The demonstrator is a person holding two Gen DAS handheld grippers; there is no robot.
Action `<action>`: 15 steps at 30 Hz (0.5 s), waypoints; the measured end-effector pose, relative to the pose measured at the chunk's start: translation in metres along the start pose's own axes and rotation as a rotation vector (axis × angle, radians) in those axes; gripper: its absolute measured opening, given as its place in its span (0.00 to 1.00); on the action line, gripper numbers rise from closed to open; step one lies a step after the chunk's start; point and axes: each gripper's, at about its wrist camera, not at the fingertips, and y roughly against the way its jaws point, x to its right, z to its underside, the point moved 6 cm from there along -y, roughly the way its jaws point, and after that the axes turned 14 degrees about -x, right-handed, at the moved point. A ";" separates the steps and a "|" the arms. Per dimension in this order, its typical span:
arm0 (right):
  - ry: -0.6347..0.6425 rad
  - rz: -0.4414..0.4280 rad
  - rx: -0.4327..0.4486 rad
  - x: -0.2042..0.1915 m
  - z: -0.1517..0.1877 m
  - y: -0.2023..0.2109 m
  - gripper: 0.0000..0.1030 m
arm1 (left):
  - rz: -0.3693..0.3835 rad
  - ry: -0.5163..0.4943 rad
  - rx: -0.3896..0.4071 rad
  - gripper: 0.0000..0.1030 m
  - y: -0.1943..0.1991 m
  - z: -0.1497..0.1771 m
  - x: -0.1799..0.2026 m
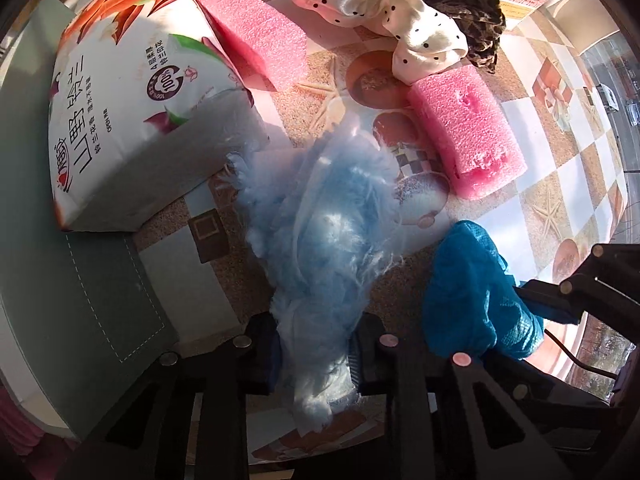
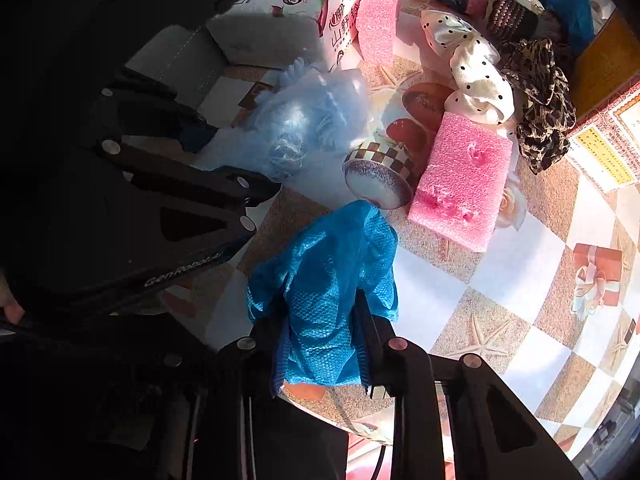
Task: Organize soft objects
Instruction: 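Grasp the light-blue fluffy item with left tool while right tool grasps blue bag, then carry the fluffy item with left tool while right tool carries blue bag to box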
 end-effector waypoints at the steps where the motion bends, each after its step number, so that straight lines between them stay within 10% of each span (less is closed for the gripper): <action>1: -0.004 -0.012 0.010 0.001 0.000 0.002 0.24 | 0.000 0.004 -0.001 0.24 0.000 0.001 -0.001; 15: -0.329 -0.068 0.190 0.072 0.066 0.058 0.24 | -0.070 -0.059 0.057 0.24 0.036 -0.006 0.042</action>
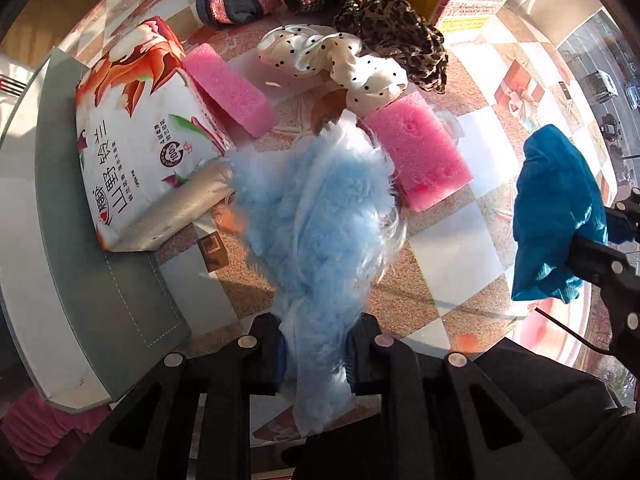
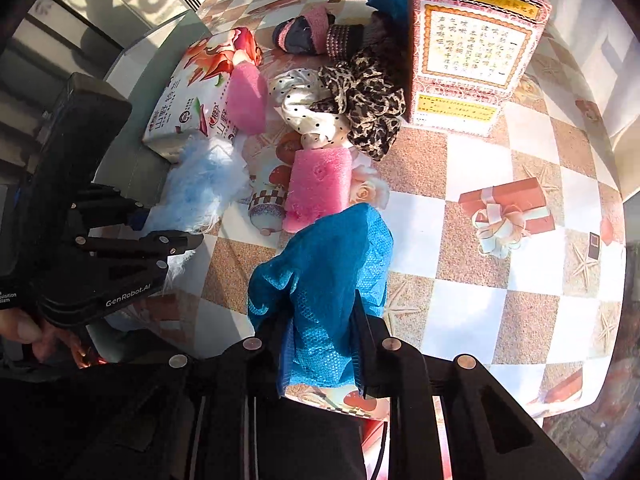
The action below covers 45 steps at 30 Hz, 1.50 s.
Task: Organize soft objects
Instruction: 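Carry the fluffy item with left tool while right tool carries blue bag to box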
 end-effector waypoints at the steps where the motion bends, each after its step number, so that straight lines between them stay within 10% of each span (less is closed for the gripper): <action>1: -0.043 -0.002 0.021 0.013 0.002 0.009 0.24 | -0.004 -0.021 0.020 0.24 0.008 -0.005 0.008; 7: -0.221 0.031 0.183 0.075 -0.014 0.083 0.24 | -0.018 -0.083 0.175 0.24 0.074 -0.040 0.040; 18: -0.297 -0.002 0.424 0.119 -0.094 0.189 0.24 | 0.019 0.179 0.328 0.24 0.199 -0.067 -0.073; 26: -0.046 -0.063 0.408 0.025 -0.155 0.192 0.24 | 0.007 0.420 0.239 0.24 0.184 -0.030 -0.144; 36: 0.158 -0.130 0.207 -0.093 -0.139 0.135 0.24 | -0.029 0.458 0.199 0.25 0.163 0.017 -0.177; 45: 0.262 -0.002 0.177 -0.152 -0.148 0.127 0.24 | 0.011 0.528 0.210 0.25 0.153 0.050 -0.227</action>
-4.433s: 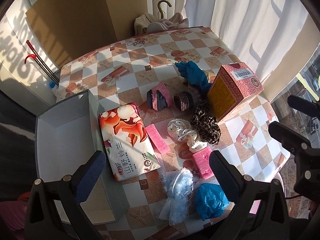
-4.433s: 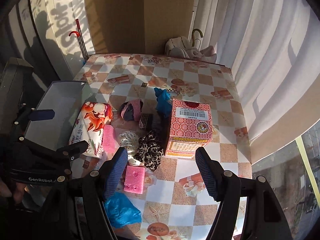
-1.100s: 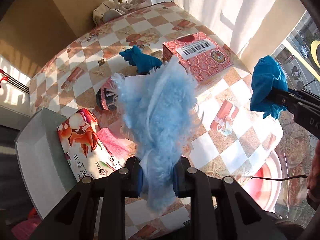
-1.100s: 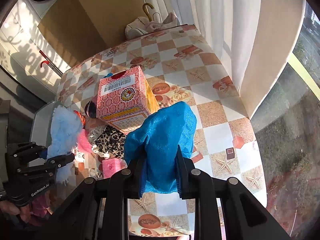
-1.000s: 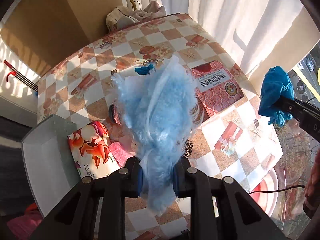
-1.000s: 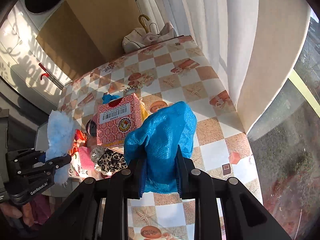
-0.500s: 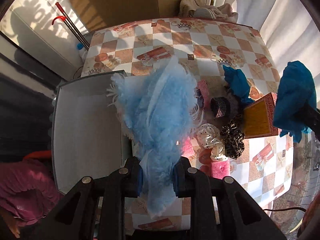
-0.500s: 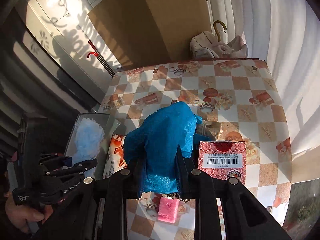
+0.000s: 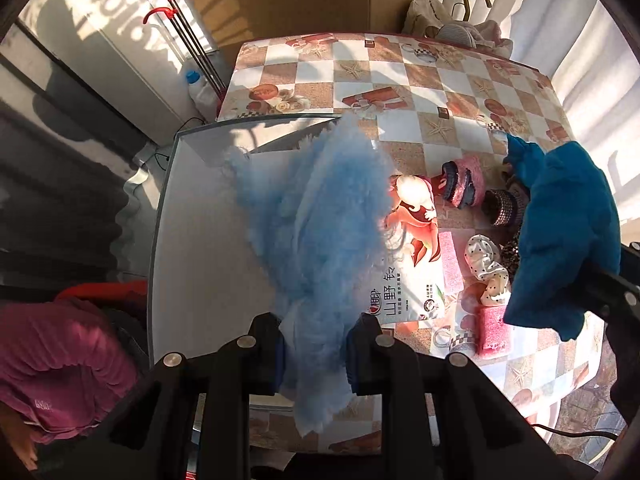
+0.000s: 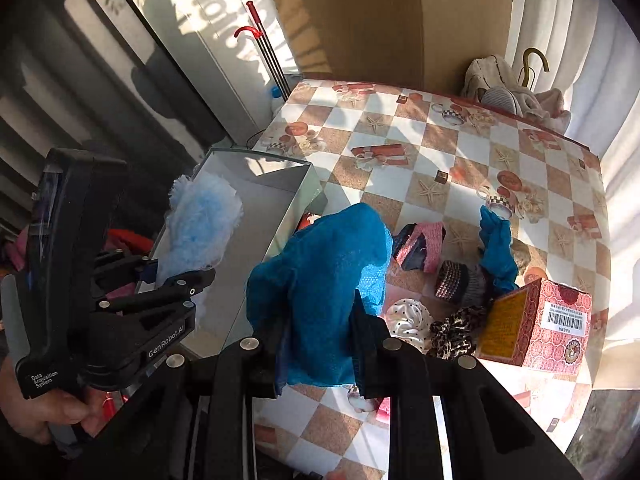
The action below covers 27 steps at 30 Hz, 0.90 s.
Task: Organize soft objects
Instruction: 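Carry the fluffy item with left tool while right tool carries blue bag to box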
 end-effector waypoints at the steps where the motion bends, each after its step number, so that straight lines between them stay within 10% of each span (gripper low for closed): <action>1: 0.015 0.009 -0.005 -0.006 -0.003 -0.002 0.24 | 0.018 0.011 -0.005 0.25 -0.002 0.001 -0.006; 10: 0.149 0.078 -0.043 -0.057 -0.023 -0.017 0.24 | 0.206 0.109 -0.100 0.25 -0.032 0.009 -0.045; 27: 0.246 0.112 -0.129 -0.109 -0.044 -0.058 0.24 | 0.225 0.146 -0.156 0.25 -0.065 0.020 -0.079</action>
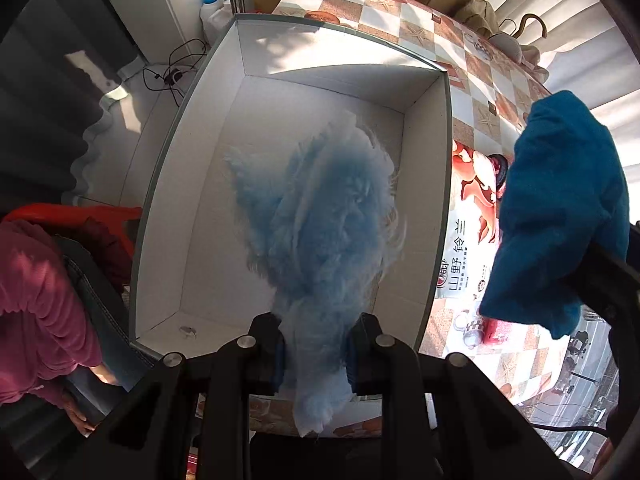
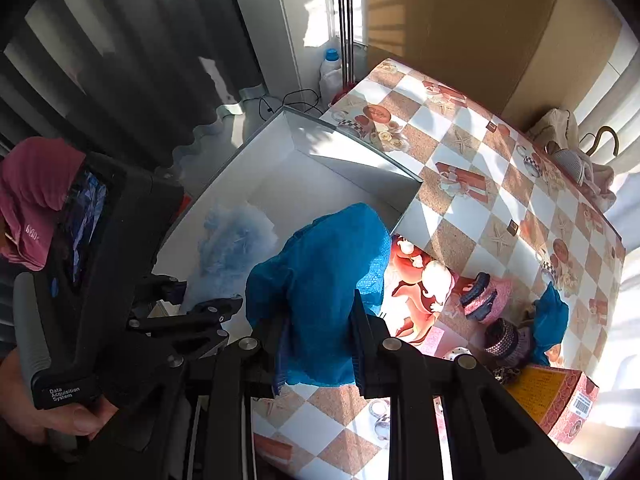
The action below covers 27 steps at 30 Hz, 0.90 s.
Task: Organize soft objects
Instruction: 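Carry the fluffy item with left tool while right tool carries blue bag to box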
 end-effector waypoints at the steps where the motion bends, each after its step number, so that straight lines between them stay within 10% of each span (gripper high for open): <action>1: 0.003 0.002 -0.002 -0.001 -0.002 -0.001 0.24 | -0.006 -0.003 0.001 0.25 0.000 -0.001 -0.001; 27: -0.021 0.022 -0.042 -0.007 -0.037 -0.025 0.24 | -0.052 -0.061 0.033 0.25 -0.006 -0.016 -0.018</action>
